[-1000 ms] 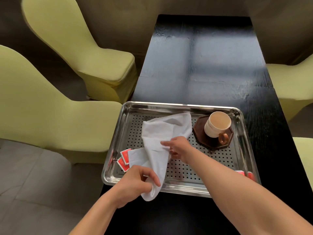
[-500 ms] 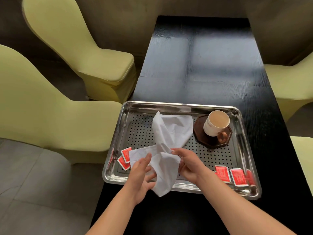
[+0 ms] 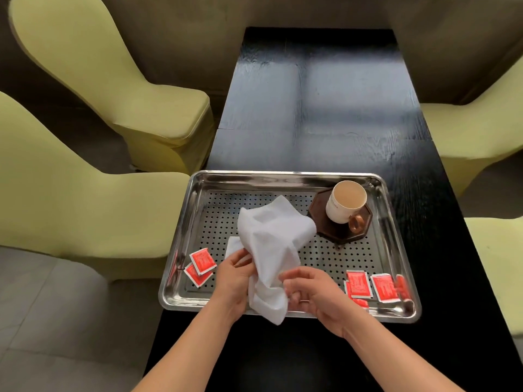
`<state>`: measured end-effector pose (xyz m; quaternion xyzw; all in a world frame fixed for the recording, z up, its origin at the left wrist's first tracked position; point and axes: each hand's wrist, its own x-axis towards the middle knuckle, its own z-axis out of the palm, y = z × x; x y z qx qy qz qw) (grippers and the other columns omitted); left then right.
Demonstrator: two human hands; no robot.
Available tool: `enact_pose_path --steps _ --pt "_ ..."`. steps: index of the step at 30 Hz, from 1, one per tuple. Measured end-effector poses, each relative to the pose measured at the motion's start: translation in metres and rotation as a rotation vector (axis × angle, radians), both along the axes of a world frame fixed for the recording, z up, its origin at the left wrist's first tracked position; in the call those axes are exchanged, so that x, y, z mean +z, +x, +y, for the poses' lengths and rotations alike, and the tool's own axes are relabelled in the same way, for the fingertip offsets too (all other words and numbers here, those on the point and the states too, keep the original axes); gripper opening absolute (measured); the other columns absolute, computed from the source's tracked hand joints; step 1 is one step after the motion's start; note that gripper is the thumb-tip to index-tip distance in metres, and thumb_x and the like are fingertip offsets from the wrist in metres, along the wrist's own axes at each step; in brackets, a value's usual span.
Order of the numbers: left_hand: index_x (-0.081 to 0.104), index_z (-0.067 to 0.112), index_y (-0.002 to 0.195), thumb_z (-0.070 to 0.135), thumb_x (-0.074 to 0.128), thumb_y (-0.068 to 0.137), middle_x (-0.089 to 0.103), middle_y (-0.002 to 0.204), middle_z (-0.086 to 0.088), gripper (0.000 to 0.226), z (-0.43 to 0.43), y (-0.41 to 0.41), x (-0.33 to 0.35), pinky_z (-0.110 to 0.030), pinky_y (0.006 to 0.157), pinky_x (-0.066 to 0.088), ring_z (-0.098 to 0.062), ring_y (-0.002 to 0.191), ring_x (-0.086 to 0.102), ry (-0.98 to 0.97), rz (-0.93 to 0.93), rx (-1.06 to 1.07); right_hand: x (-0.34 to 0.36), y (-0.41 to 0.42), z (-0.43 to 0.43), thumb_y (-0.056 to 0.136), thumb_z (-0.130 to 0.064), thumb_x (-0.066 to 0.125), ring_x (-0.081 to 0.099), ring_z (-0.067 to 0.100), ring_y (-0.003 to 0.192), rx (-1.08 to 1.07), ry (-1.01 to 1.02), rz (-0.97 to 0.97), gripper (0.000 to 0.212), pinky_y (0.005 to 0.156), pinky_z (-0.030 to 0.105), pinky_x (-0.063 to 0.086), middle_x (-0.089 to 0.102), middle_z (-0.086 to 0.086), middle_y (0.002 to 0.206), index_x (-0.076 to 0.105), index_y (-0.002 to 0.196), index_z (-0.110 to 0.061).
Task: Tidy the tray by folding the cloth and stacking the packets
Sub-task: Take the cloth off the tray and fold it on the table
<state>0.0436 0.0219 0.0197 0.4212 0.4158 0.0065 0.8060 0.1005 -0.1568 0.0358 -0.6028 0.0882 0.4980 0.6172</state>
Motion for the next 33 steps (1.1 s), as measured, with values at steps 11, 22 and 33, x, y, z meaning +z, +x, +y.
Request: enact_pose_path --steps 11,22,33 --pt "0.075 0.020 0.103 0.002 0.060 0.057 0.068 0.097 0.005 0.051 0.003 -0.025 0.028 -0.021 0.075 0.051 -0.014 0.085 0.065 0.733 -0.108 -0.519 -0.002 0.039 0.028 0.073 -0.059 0.080 0.071 0.031 0.102 -0.137 -0.046 -0.039 0.074 0.073 0.043 0.060 0.070 0.008 0.119 0.054 0.130 -0.020" --pt "0.078 0.031 0.097 -0.004 0.078 0.077 0.067 0.081 0.014 0.040 0.019 -0.059 0.040 -0.018 0.071 0.053 -0.007 0.068 0.056 0.545 -0.129 -0.358 0.020 0.012 0.003 0.076 0.002 0.079 0.065 0.016 0.075 -0.258 -0.218 -0.400 0.024 0.065 0.026 0.052 0.070 0.003 0.084 0.076 0.088 -0.018" --pt "0.075 0.038 0.096 -0.009 0.070 0.075 0.065 0.078 0.013 0.052 0.000 -0.093 0.033 -0.015 0.076 0.050 -0.008 0.076 0.061 0.703 -0.081 -0.440 0.010 -0.066 -0.051 0.077 0.012 0.074 0.071 0.008 0.086 -0.219 -0.172 -0.601 0.049 0.074 0.017 0.056 0.077 -0.008 0.089 0.078 0.086 -0.036"
